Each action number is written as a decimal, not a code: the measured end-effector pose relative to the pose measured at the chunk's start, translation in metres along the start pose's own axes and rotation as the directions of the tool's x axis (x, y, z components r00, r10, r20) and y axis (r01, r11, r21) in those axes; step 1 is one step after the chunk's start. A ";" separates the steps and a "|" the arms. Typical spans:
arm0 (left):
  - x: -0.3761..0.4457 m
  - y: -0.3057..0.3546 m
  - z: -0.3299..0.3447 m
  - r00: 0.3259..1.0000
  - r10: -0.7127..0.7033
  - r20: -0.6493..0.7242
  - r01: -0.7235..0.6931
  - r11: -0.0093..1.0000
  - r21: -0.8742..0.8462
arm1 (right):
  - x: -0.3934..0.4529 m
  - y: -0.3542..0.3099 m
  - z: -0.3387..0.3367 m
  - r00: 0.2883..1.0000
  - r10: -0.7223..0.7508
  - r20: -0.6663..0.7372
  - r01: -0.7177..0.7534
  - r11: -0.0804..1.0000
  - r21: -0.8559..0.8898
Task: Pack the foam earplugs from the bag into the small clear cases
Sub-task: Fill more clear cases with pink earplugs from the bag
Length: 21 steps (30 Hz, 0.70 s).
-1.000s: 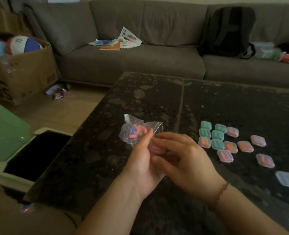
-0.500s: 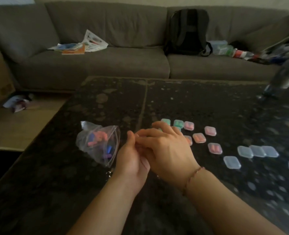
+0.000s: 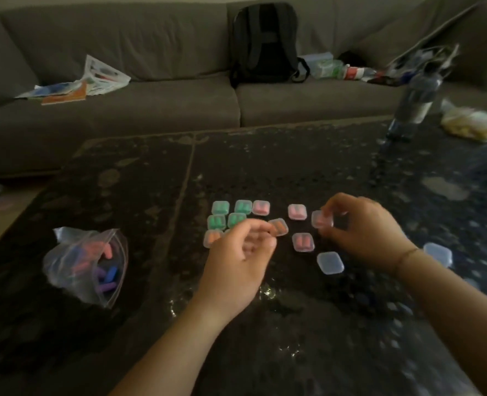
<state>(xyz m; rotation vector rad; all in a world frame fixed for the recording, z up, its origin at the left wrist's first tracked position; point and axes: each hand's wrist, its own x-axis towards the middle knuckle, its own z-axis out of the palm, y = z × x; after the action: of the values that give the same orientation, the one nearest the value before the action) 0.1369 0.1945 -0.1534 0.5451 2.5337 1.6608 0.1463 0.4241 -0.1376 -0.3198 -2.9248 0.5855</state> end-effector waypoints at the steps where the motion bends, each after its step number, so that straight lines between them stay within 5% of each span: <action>1: 0.005 0.002 0.008 0.998 0.065 0.015 -0.066 0.991 0.115 | 0.006 0.010 0.000 1.000 0.010 0.006 -0.010 1.000 -0.005; 5: 0.024 0.009 0.043 0.942 0.244 0.231 -0.323 0.849 0.418 | 0.022 0.029 0.007 0.996 0.005 0.091 -0.003 1.000 -0.019; 10: 0.035 0.010 0.066 0.871 0.193 0.451 -0.449 0.684 0.575 | 0.018 0.039 0.008 0.988 -0.122 0.092 0.126 0.991 -0.040; 15: 0.038 0.008 0.076 0.865 0.304 0.399 -0.490 0.684 0.541 | -0.004 0.030 -0.003 0.988 -0.109 -0.108 0.105 0.994 -0.040; 21: 0.026 0.002 0.054 0.906 0.411 0.103 -0.421 0.843 0.336 | -0.036 -0.012 -0.001 0.998 0.031 0.053 -0.047 0.945 0.323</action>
<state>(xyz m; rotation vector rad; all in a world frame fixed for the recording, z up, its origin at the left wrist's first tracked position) 0.1260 0.2513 -0.1706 1.2183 2.8582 1.2669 0.1788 0.4054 -0.1350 -0.3267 -2.8034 1.0754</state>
